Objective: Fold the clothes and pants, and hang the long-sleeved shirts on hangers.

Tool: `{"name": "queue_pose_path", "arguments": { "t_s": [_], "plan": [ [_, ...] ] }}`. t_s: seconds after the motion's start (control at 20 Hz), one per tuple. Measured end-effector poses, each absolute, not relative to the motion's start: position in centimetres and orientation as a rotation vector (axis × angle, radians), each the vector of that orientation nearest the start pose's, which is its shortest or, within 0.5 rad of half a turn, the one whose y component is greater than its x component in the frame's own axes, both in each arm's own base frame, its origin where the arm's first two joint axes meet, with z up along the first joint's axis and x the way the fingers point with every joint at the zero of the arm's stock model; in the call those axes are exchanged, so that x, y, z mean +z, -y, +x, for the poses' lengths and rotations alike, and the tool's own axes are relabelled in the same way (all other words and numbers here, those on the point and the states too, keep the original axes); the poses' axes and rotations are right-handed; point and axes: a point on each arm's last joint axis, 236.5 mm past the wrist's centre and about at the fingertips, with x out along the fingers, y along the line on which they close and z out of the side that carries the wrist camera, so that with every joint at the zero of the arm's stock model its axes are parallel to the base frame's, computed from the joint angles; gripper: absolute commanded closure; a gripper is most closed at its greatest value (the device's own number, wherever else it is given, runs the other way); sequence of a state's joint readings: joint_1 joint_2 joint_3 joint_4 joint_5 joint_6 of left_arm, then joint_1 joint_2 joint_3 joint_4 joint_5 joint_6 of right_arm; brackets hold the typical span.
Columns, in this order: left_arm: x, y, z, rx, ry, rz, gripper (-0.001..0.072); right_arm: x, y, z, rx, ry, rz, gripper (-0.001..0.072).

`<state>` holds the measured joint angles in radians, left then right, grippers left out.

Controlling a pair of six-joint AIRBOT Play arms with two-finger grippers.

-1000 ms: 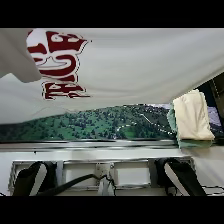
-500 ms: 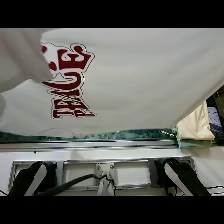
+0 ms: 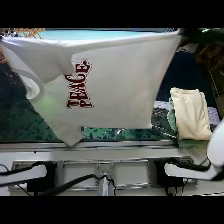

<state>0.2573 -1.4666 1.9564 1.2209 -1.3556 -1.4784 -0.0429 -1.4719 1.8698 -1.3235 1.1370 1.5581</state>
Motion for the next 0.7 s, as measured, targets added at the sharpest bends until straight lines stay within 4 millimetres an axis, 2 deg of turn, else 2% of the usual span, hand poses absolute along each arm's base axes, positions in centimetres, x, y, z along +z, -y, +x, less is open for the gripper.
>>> {"name": "queue_pose_path", "arguments": {
  "t_s": [0.2, 0.35, 0.45, 0.55, 0.7],
  "plan": [
    [14.0, -3.8, 53.9, -0.090, -0.911, -0.246, 0.0709, 12.9, -5.2, 57.6, 0.162, -0.797, 0.212, 0.0694],
    [9.0, -3.9, 57.3, -0.064, -0.922, -0.233, 0.0708, 8.4, -6.3, 60.7, 0.162, -0.787, 0.216, 0.0694],
    [6.4, -4.3, 58.6, -0.042, -0.931, -0.239, 0.0709, 6.4, -6.5, 61.7, 0.157, -0.790, 0.218, 0.0694],
    [4.4, -4.8, 59.0, -0.026, -0.956, -0.249, 0.0709, 5.1, -6.4, 62.0, 0.152, -0.803, 0.212, 0.0695],
    [2.9, -5.7, 58.8, -0.005, -0.987, -0.264, 0.0709, 3.4, -5.8, 61.3, 0.145, -0.863, 0.197, 0.0695]
  ]
}}
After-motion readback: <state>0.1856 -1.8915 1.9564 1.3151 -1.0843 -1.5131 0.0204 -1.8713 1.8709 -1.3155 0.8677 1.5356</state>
